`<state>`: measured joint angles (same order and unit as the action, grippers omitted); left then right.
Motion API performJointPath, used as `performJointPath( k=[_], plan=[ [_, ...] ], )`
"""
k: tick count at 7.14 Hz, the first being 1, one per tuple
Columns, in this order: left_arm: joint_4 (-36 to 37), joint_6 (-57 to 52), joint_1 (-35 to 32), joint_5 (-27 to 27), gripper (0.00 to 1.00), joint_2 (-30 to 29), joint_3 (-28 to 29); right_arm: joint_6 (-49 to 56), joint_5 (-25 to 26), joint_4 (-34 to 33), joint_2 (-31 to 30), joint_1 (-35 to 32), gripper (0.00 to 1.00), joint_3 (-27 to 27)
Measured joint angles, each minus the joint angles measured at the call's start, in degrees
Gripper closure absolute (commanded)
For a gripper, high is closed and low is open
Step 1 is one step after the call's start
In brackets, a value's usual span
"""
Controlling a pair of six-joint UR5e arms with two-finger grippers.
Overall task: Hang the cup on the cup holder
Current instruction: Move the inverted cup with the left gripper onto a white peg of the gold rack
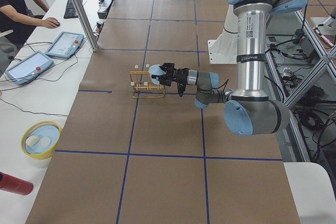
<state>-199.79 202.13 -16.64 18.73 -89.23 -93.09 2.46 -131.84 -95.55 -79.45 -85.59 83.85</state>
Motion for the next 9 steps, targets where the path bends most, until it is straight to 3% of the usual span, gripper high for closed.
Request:
performJointPath(
  k=[9],
  plan=[
    [-0.4, 0.8, 0.4, 0.3, 1.0, -4.0, 6.9, 0.0, 0.0, 0.0, 0.0, 0.0, 0.0, 0.0]
  ],
)
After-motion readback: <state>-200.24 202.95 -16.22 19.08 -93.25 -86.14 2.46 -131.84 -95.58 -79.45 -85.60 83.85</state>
